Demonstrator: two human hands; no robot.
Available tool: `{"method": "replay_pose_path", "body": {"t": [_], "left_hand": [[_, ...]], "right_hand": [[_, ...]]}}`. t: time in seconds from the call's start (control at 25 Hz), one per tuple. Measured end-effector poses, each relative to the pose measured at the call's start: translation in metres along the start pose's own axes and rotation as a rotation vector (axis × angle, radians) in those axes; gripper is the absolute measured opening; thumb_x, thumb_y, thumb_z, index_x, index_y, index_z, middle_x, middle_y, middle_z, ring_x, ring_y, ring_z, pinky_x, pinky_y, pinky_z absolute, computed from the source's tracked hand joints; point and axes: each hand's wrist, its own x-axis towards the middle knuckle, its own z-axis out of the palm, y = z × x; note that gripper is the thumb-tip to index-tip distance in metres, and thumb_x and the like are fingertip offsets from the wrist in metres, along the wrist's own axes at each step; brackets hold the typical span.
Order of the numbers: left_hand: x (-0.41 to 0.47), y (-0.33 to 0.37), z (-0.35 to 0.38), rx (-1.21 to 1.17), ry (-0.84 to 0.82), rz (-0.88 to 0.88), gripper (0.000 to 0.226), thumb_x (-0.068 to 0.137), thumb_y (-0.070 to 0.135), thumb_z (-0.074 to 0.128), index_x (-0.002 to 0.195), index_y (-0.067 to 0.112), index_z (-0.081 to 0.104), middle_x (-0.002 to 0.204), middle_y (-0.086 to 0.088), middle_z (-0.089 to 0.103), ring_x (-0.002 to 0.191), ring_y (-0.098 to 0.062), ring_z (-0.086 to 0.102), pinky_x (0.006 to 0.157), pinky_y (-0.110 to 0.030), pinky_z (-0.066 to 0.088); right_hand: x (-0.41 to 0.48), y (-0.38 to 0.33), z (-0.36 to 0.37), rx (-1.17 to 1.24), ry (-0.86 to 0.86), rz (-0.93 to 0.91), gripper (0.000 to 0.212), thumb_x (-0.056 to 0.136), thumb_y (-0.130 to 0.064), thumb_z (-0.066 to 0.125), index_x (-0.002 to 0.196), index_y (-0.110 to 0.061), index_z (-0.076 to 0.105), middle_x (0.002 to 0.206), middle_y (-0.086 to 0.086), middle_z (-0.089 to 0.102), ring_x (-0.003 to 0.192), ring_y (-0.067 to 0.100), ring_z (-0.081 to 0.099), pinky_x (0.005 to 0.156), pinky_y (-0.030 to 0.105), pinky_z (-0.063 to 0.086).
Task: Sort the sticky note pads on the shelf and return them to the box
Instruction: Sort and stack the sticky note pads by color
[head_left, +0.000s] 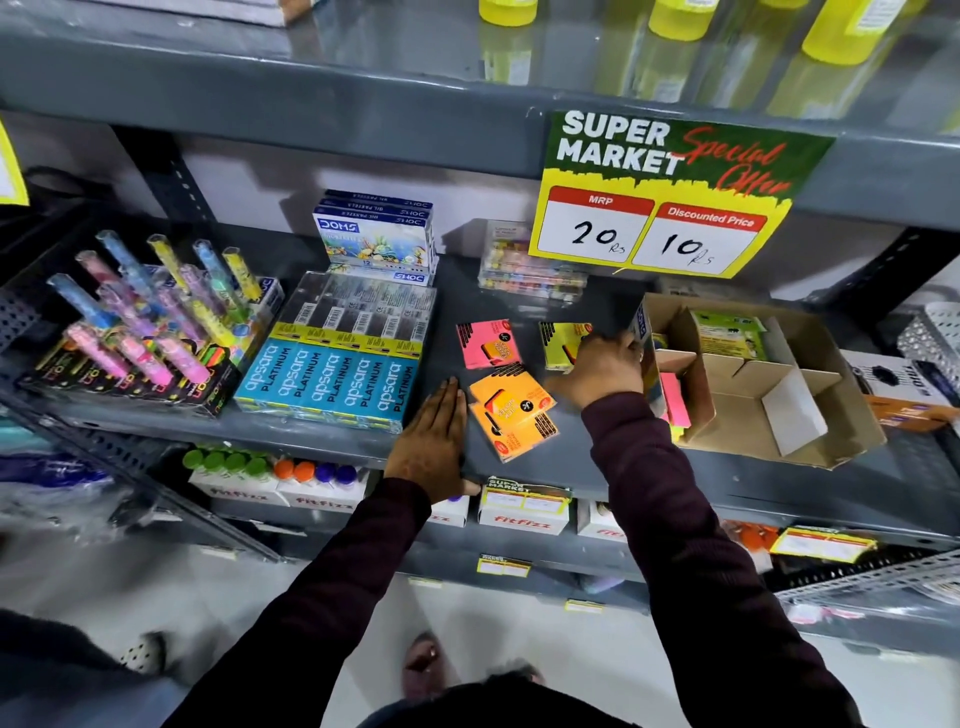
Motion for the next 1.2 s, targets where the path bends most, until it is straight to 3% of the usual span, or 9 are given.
{"method": "replay_pose_path", "body": {"t": [0.16,0.2,0.32,0.48,0.56,0.68,0.76,0.92,1.2], "left_hand": [[0.001,-0.002,0.001,-0.030,0.040,0.012,0.096,0.078,0.031,0.059,0.142,-0.003,-0.004,0.154,-0.021,-0.004,0.142,-0.029,-0.005,0.114,-0.035,-0.003],[0.001,-0.002,0.001,-0.023,0.027,0.021,0.100,0.076,0.037,0.061,0.142,-0.004,-0.001,0.154,-0.021,-0.002,0.142,-0.030,-0.002,0.114,-0.035,-0.001],[0.004,-0.004,0.001,0.011,-0.027,0.040,0.117,0.058,0.057,0.072,0.139,-0.009,0.019,0.149,-0.027,0.021,0.138,-0.037,0.021,0.112,-0.044,0.018],[0.005,-0.005,0.002,0.021,-0.070,0.021,0.121,0.047,0.062,0.077,0.133,-0.011,0.033,0.141,-0.030,0.036,0.128,-0.041,0.039,0.104,-0.050,0.033],[0.003,-0.004,0.000,0.001,-0.052,0.009,0.123,0.049,0.063,0.076,0.136,-0.010,0.028,0.145,-0.028,0.030,0.132,-0.039,0.033,0.108,-0.047,0.026],[0.001,-0.003,-0.002,0.019,-0.035,0.019,0.121,0.064,0.061,0.068,0.142,-0.003,0.001,0.154,-0.020,-0.001,0.142,-0.030,0.003,0.116,-0.037,0.005],[0.002,-0.003,0.000,0.021,-0.004,0.015,0.119,0.068,0.061,0.064,0.142,0.000,-0.006,0.154,-0.017,-0.010,0.142,-0.027,-0.006,0.117,-0.036,0.000],[0.001,-0.002,-0.001,-0.005,0.000,0.012,0.121,0.066,0.058,0.068,0.143,-0.001,-0.005,0.155,-0.018,-0.007,0.142,-0.027,-0.005,0.116,-0.036,0.000],[0.000,0.000,-0.001,0.013,0.006,0.006,0.125,0.059,0.057,0.074,0.143,-0.001,0.000,0.155,-0.019,0.000,0.142,-0.028,0.000,0.115,-0.036,0.002]], "right_hand": [[0.010,-0.020,-0.003,0.240,0.027,-0.020,0.036,0.067,-0.052,0.072,0.069,-0.017,0.066,0.099,0.014,0.069,0.104,0.029,0.060,0.091,0.034,0.050],[0.013,-0.029,0.002,0.286,0.036,-0.030,0.038,0.067,-0.054,0.071,0.070,-0.017,0.066,0.096,0.012,0.068,0.098,0.027,0.062,0.089,0.033,0.051],[0.017,-0.055,0.028,0.292,0.077,-0.073,0.064,0.071,-0.055,0.068,0.110,-0.004,0.062,0.117,0.018,0.064,0.113,0.033,0.056,0.097,0.038,0.046],[0.018,-0.064,0.059,0.221,-0.007,-0.057,0.065,0.072,-0.054,0.067,0.117,-0.007,0.058,0.123,0.016,0.061,0.120,0.033,0.053,0.101,0.041,0.043],[0.016,-0.059,0.063,0.177,-0.051,-0.048,0.067,0.073,-0.056,0.065,0.118,-0.007,0.057,0.121,0.016,0.061,0.119,0.034,0.053,0.100,0.042,0.043],[0.005,-0.044,0.063,0.138,-0.047,-0.063,0.076,0.071,-0.063,0.064,0.121,-0.007,0.053,0.122,0.017,0.059,0.117,0.037,0.053,0.100,0.043,0.042],[-0.007,-0.036,0.063,0.101,-0.092,-0.077,0.082,0.070,-0.062,0.067,0.125,-0.005,0.048,0.127,0.018,0.054,0.121,0.038,0.049,0.101,0.044,0.042],[-0.025,-0.029,0.062,0.010,-0.123,-0.071,0.086,0.072,-0.050,0.071,0.136,-0.004,0.037,0.139,0.021,0.044,0.129,0.040,0.039,0.106,0.046,0.038],[-0.044,-0.022,0.066,-0.046,-0.180,-0.061,0.095,0.071,-0.059,0.069,0.139,-0.002,0.035,0.141,0.022,0.039,0.132,0.041,0.034,0.110,0.045,0.034]]}}
